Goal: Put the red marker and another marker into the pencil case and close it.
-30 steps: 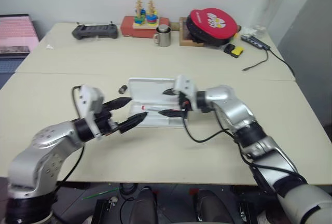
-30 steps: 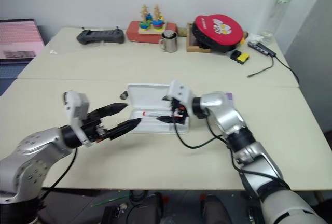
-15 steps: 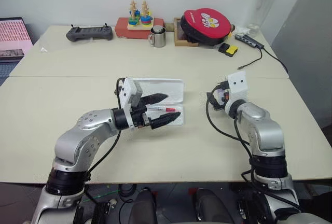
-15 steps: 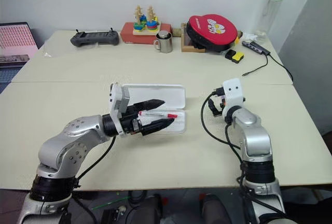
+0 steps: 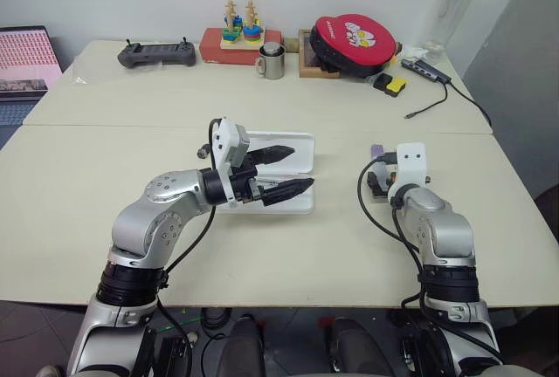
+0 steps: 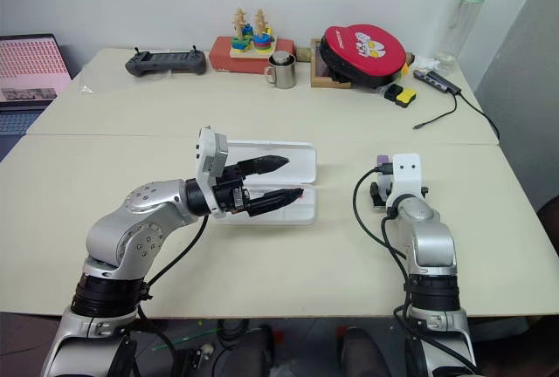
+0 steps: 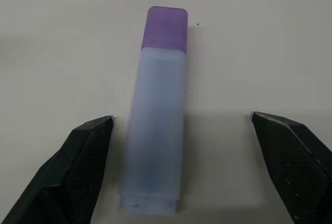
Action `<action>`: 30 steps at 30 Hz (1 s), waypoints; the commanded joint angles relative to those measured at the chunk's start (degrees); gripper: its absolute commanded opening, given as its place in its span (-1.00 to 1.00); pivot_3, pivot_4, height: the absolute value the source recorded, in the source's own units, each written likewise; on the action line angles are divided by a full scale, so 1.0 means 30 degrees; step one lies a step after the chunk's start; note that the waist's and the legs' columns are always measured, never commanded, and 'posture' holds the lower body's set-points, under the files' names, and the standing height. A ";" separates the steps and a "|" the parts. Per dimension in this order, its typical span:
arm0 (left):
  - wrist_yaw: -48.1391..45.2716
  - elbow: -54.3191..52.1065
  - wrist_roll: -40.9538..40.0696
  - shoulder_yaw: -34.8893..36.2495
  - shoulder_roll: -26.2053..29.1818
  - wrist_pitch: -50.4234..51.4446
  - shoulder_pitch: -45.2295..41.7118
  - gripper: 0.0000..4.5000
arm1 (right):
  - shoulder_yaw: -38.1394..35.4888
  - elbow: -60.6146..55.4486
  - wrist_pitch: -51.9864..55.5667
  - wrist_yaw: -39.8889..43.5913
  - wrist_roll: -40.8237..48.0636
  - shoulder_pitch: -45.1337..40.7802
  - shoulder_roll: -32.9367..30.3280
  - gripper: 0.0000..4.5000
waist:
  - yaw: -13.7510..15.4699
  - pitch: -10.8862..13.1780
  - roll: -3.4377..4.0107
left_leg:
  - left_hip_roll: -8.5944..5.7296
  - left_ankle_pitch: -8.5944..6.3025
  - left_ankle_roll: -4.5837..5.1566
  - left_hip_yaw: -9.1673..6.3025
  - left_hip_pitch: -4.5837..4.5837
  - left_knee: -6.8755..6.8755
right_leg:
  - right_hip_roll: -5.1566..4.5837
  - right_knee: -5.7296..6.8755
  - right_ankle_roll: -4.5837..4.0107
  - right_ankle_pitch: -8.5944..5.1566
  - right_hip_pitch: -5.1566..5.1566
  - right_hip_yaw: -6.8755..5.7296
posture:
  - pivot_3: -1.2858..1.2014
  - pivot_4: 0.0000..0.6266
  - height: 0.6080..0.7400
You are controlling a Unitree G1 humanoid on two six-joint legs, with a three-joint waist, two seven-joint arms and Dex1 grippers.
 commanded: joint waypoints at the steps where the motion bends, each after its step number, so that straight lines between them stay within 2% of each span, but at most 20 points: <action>1: -0.0058 -0.0471 0.0055 0.0043 -0.0093 -0.0214 -0.0404 1.00 | -0.0376 0.0105 0.0092 -0.0356 0.0225 0.0229 -0.0044 0.53 | 0.0000 0.0000 0.0001 | 0.0001 0.0001 0.0001 -0.0001 0.0002 0.0000 | 0.0000 0.0003 0.0000 0.0000 0.0000 0.0000 | 0.03 -0.52 1.00; 10: 0.0110 -0.0249 -0.0015 0.0368 -0.0162 -0.0252 -0.0525 1.00 | -0.0281 -0.0320 -0.0060 -0.0309 0.0634 0.0158 -0.0177 -0.50 | 0.0040 -0.0001 0.0001 | -0.0003 0.0002 0.0002 -0.0004 0.0001 0.0000 | -0.0001 -0.0002 -0.0007 0.0004 0.0008 -0.0001 | 0.03 -0.52 1.00; 15: 0.0481 -0.0377 -0.0781 0.1196 -0.0279 0.0169 -0.0653 1.00 | -0.0318 -0.1873 -0.1666 0.1065 0.1766 -0.0659 -0.0318 -0.51 | 0.0032 0.0001 0.0002 | -0.0002 0.0002 0.0002 -0.0003 0.0000 -0.0001 | -0.0001 -0.0001 -0.0001 0.0001 0.0003 0.0000 | 0.03 -0.52 1.00; 19: 0.0748 -0.0525 -0.0328 0.3023 0.1611 0.0419 0.1719 1.00 | 0.2212 -0.4417 -0.4303 0.5446 0.3341 -0.2056 -0.1376 -0.51 | -0.0326 0.0014 0.0028 | 0.0001 0.0002 0.0003 0.0003 -0.0013 -0.0011 | 0.0001 0.0000 0.0001 -0.0002 -0.0027 0.0012 | 0.03 -0.52 1.00; 21: 0.1042 -0.0569 -0.0293 0.3798 0.2059 0.0350 0.2509 1.00 | 0.2658 -0.4870 -0.4743 0.6483 0.4013 -0.2480 -0.1461 -0.51 | -0.0761 0.0017 0.0038 | 0.0012 0.0000 0.0004 0.0017 0.0005 -0.0038 | 0.0006 0.0003 -0.0008 -0.0008 -0.0036 0.0028 | 0.03 -0.52 1.00; 24: 0.0878 -0.1714 -0.0806 0.6128 0.3405 0.0757 0.6135 1.00 | 0.5753 -0.4118 -0.3375 0.9669 0.4946 -0.3611 -0.1899 -0.51 | -0.0778 0.0002 0.0010 | 0.0058 -0.0004 0.0007 -0.0026 0.0037 -0.0084 | 0.0045 0.0021 -0.0083 -0.0048 -0.0017 -0.0022 | 0.03 -0.52 1.00; 25: 0.0821 -0.1767 -0.0716 0.6769 0.3742 0.0679 0.7166 1.00 | 0.7506 -0.3261 -0.3303 1.0739 0.4393 -0.4166 -0.2250 -0.51 | -0.0737 0.0002 0.0010 | 0.0059 -0.0005 0.0007 -0.0019 0.0050 -0.0092 | 0.0043 0.0023 -0.0128 -0.0044 0.0000 -0.0018 | 0.03 -0.52 1.00; 27: 0.0849 -0.1750 -0.0635 0.7222 0.4012 0.0536 0.7981 1.00 | 0.9255 -0.2247 -0.3453 1.1696 0.3643 -0.4761 -0.2718 -0.51 | -0.0638 0.0006 0.0013 | 0.0060 -0.0007 0.0004 -0.0017 0.0058 -0.0096 | 0.0038 0.0032 -0.0190 -0.0033 -0.0012 -0.0027 | 0.03 -0.52 1.00; 30: 0.0928 -0.1452 -0.0599 0.7837 0.4087 0.0185 0.8718 1.00 | 1.1062 0.0130 -0.3856 1.2748 0.3274 -0.5901 -0.2045 -0.51 | -0.0113 0.0010 0.0002 | 0.0056 -0.0006 0.0003 -0.0017 0.0046 -0.0076 | 0.0027 0.0021 -0.0201 -0.0051 -0.0019 -0.0045 | 0.03 -0.52 1.00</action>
